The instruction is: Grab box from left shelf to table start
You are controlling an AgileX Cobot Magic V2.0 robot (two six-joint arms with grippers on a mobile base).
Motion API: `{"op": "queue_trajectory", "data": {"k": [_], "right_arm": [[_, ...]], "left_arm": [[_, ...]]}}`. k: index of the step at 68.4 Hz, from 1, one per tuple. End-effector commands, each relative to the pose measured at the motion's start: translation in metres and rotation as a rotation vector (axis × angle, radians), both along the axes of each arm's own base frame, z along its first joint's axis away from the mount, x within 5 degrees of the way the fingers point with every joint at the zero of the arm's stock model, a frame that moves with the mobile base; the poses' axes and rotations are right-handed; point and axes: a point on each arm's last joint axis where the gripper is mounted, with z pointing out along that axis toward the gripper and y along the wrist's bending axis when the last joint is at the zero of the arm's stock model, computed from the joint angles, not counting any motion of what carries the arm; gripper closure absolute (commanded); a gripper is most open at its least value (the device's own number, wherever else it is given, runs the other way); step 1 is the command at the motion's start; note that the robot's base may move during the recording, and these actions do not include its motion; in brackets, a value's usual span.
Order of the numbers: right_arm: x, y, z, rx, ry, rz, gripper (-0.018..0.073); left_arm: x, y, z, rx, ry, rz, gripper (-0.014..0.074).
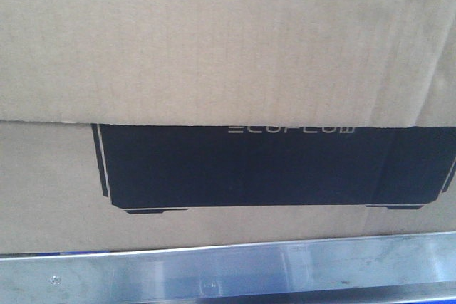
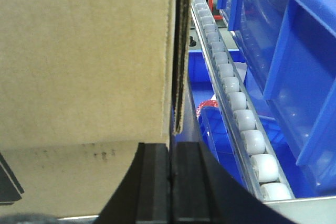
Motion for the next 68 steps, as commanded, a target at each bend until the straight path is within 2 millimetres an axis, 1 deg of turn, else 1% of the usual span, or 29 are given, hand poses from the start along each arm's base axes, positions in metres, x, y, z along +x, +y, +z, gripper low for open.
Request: {"op": "queue_trajectory", "data": {"k": [1, 50, 60, 64, 68], "right_arm": [[0.000, 0.000, 0.007, -0.010, -0.093, 0.003, 0.0501], [0.000, 0.000, 0.008, -0.012, -0.095, 0.003, 0.0501], [0.000, 0.000, 0.008, -0.012, -0.098, 0.004, 0.0501], [0.000, 0.000, 0.008, -0.012, -0.098, 0.004, 0.0501], [0.000, 0.000, 0.008, -0.012, -0.098, 0.004, 0.0501]], "left_arm": [[-0.002, 0.001, 0.009, -0.018, -0.103, 0.013, 0.0687], [-0.002, 0.001, 0.010, -0.019, -0.116, 0.014, 0.0687], [-0.004, 0.003, 0.020, -0.068, -0.219, 0.024, 0.0687], [-0.007, 0.005, 0.029, -0.100, -0.293, 0.034, 0.0687], [-0.011, 0.006, 0.045, -0.108, -0.353, 0.034, 0.0687]]}}
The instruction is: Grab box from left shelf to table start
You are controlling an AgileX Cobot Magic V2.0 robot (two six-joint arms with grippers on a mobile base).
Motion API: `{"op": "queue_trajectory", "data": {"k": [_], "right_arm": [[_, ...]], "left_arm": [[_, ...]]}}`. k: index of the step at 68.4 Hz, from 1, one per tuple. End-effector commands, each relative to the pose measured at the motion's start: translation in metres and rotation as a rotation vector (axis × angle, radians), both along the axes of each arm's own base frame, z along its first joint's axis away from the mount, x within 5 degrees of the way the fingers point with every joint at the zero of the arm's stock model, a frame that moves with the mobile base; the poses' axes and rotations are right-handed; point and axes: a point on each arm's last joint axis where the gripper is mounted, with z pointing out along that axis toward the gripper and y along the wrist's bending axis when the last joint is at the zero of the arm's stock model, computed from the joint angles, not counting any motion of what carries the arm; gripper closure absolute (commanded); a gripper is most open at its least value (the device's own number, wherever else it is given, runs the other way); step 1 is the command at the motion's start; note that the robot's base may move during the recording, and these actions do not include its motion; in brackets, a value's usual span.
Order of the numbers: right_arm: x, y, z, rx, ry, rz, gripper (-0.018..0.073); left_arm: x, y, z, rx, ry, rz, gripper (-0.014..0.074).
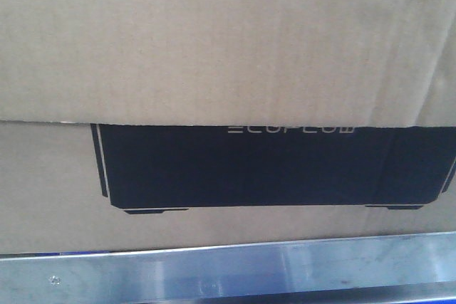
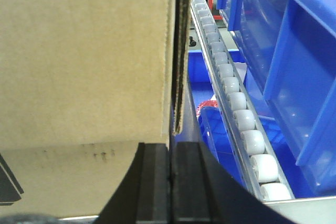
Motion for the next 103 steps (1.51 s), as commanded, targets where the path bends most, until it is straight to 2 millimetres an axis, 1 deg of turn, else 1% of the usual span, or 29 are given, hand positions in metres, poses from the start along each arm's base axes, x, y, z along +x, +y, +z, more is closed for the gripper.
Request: {"op": "queue_trajectory", "data": {"k": [1, 11, 14, 17, 20, 21, 26, 29, 34, 38, 43, 50, 53, 55, 63, 67, 75, 80, 88, 90, 103], "right_arm": [[0.000, 0.000, 0.008, -0.012, -0.098, 0.004, 0.0501], [0.000, 0.000, 0.008, -0.012, -0.095, 0.003, 0.0501], [0.000, 0.000, 0.008, -0.012, -0.094, 0.003, 0.0501], [0.000, 0.000, 0.008, -0.012, -0.094, 0.003, 0.0501], [0.000, 0.000, 0.008, -0.012, -0.094, 0.003, 0.0501], [0.000, 0.000, 0.008, -0.012, -0.094, 0.003, 0.0501], [0.000, 0.000, 0.008, -0.012, -0.094, 0.003, 0.0501], [0.000, 0.000, 0.008, -0.012, -0.094, 0.003, 0.0501], [0.000, 0.000, 0.008, -0.012, -0.094, 0.003, 0.0501], [0.000, 0.000, 0.008, -0.012, -0.094, 0.003, 0.0501], [0.000, 0.000, 0.008, -0.012, -0.094, 0.003, 0.0501], [0.000, 0.000, 0.008, -0.012, -0.094, 0.003, 0.0501], [0.000, 0.000, 0.008, -0.012, -0.094, 0.003, 0.0501], [0.000, 0.000, 0.008, -0.012, -0.094, 0.003, 0.0501], [0.000, 0.000, 0.008, -0.012, -0.094, 0.003, 0.0501], [0.000, 0.000, 0.008, -0.012, -0.098, 0.004, 0.0501], [0.000, 0.000, 0.008, -0.012, -0.103, 0.004, 0.0501], [0.000, 0.000, 0.008, -0.012, -0.103, 0.004, 0.0501], [0.000, 0.000, 0.008, -0.012, -0.103, 0.004, 0.0501], [0.000, 0.000, 0.008, -0.012, -0.103, 0.004, 0.0501], [0.000, 0.000, 0.009, -0.012, -0.107, 0.004, 0.0501]], "left_arm": [[-0.010, 0.003, 0.034, -0.048, -0.193, 0.016, 0.0687], [-0.019, 0.001, 0.078, -0.030, -0.157, -0.014, 0.0686], [-0.023, 0.000, 0.098, -0.030, -0.169, -0.020, 0.0685], [-0.024, 0.000, 0.111, -0.028, -0.163, -0.025, 0.0682], [-0.023, -0.001, 0.120, -0.024, -0.132, -0.031, 0.0661], [-0.023, -0.001, 0.126, -0.023, -0.128, -0.033, 0.0648], [-0.019, -0.002, 0.138, -0.015, -0.070, -0.044, 0.0545], [-0.015, -0.003, 0.144, -0.010, -0.030, -0.050, 0.0426], [-0.009, -0.004, 0.151, -0.004, 0.011, -0.055, 0.0281], [-0.002, -0.005, 0.156, -0.001, 0.045, -0.058, 0.0221], [0.004, -0.006, 0.166, 0.005, 0.094, -0.065, 0.0217], [0.016, -0.010, 0.179, -0.001, 0.206, -0.093, 0.0218], [0.021, -0.012, 0.187, -0.019, 0.255, -0.118, 0.0218], [0.027, -0.014, 0.191, -0.034, 0.305, -0.140, 0.0218], [0.043, -0.023, 0.210, -0.077, 0.370, -0.216, 0.0218], [0.052, -0.028, 0.216, -0.079, 0.400, -0.258, 0.0218], [0.070, -0.041, 0.221, -0.053, 0.482, -0.338, 0.0230], [0.084, -0.052, 0.218, -0.028, 0.554, -0.387, 0.0239], [0.101, -0.065, 0.213, -0.006, 0.623, -0.436, 0.0239], [0.108, -0.069, 0.210, 0.002, 0.643, -0.445, 0.0239], [0.139, -0.080, 0.202, 0.031, 0.713, -0.437, 0.0239]]}}
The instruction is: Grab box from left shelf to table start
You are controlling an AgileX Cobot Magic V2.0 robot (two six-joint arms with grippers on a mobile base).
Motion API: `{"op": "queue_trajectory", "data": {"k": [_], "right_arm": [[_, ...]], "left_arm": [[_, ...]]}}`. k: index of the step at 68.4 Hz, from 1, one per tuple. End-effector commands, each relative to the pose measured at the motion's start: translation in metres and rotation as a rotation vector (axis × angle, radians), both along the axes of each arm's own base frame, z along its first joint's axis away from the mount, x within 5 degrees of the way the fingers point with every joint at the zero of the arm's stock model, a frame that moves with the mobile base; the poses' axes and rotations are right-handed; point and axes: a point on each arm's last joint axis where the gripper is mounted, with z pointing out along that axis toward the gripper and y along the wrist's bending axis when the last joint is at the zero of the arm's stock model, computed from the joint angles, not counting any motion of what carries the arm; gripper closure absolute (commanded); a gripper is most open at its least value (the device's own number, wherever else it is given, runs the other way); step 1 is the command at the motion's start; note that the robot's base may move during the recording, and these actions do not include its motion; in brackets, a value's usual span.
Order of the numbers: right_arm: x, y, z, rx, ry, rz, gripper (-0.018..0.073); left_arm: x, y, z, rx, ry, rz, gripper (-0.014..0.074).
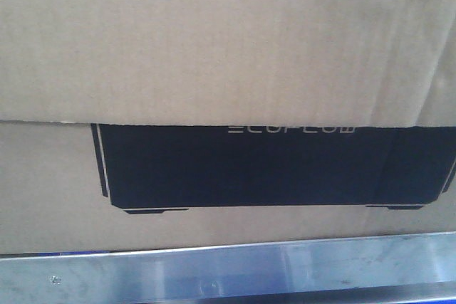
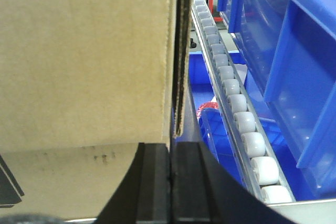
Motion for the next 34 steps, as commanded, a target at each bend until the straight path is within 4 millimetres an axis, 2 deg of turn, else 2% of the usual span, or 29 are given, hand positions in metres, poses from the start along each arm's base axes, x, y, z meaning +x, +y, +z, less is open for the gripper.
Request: {"op": "queue_trajectory", "data": {"k": [1, 13, 34], "right_arm": [[0.000, 0.000, 0.008, -0.012, -0.101, 0.004, 0.0501], [0.000, 0.000, 0.008, -0.012, -0.102, 0.004, 0.0501], [0.000, 0.000, 0.008, -0.012, -0.102, 0.004, 0.0501]], "left_arm": [[0.010, -0.004, 0.017, -0.035, -0.078, 0.007, 0.0239], [0.026, -0.009, 0.019, -0.030, -0.035, 0.021, 0.0243], [0.040, -0.013, 0.022, -0.023, 0.119, 0.066, 0.0245]]}}
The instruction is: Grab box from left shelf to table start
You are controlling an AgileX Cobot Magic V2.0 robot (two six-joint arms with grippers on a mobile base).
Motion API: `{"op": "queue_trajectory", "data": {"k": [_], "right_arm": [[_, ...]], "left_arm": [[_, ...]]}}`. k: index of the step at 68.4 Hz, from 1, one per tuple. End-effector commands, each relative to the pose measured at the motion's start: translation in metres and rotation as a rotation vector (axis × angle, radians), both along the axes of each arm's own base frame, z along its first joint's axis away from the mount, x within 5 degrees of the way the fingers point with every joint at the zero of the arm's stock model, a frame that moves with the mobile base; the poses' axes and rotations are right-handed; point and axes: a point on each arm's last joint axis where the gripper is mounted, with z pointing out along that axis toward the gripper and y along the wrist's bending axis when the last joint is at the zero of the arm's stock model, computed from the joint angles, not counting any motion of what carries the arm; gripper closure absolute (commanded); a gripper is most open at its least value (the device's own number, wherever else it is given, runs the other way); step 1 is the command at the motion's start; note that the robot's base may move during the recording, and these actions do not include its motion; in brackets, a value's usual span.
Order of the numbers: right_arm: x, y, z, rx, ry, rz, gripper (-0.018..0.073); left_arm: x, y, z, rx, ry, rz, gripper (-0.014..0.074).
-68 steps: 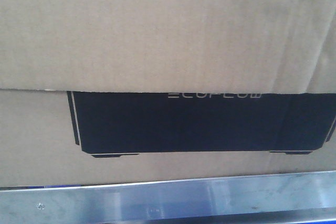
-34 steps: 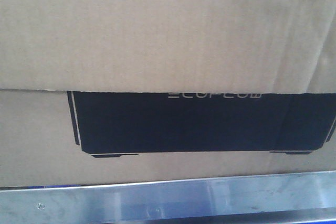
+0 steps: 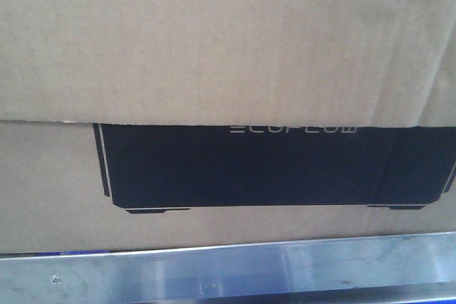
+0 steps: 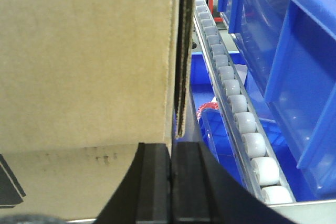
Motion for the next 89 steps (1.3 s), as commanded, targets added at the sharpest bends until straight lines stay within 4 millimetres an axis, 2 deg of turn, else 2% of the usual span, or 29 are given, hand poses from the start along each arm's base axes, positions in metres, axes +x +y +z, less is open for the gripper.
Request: {"op": "queue_trajectory", "data": {"k": [1, 13, 26, 40, 51, 61, 73, 78, 81, 89], "right_arm": [[0.000, 0.000, 0.008, -0.012, -0.101, 0.004, 0.0501], [0.000, 0.000, 0.008, -0.012, -0.101, 0.004, 0.0501], [0.000, 0.000, 0.008, -0.012, -0.101, 0.004, 0.0501], [0.000, 0.000, 0.008, -0.012, -0.101, 0.004, 0.0501], [0.000, 0.000, 0.011, -0.004, -0.130, 0.005, 0.0501], [-0.002, 0.001, 0.028, 0.013, -0.221, 0.008, 0.0501], [-0.011, 0.000, 0.063, 0.014, -0.293, 0.006, 0.0496], [-0.016, 0.000, 0.080, 0.014, -0.313, 0.005, 0.0438], [-0.020, 0.000, 0.090, 0.015, -0.328, 0.004, 0.0359], [-0.031, 0.000, 0.116, 0.014, -0.363, 0.003, -0.0005]], "left_arm": [[-0.001, -0.004, 0.017, -0.043, -0.035, 0.009, 0.0245], [-0.002, -0.007, 0.016, 0.033, 0.027, 0.065, 0.0246], [-0.005, -0.014, 0.015, 0.123, 0.009, 0.144, 0.0246], [0.003, -0.030, -0.003, 0.167, 0.098, 0.162, 0.0245], [0.009, -0.035, -0.012, 0.182, 0.142, 0.163, 0.0245], [0.010, -0.035, -0.013, 0.189, 0.144, 0.165, 0.0245], [0.010, -0.033, -0.013, 0.202, 0.138, 0.169, 0.0245], [0.010, -0.033, -0.013, 0.202, 0.138, 0.169, 0.0245], [0.010, -0.033, -0.013, 0.202, 0.138, 0.169, 0.0245], [0.010, -0.033, -0.013, 0.202, 0.137, 0.169, 0.0245]]}}
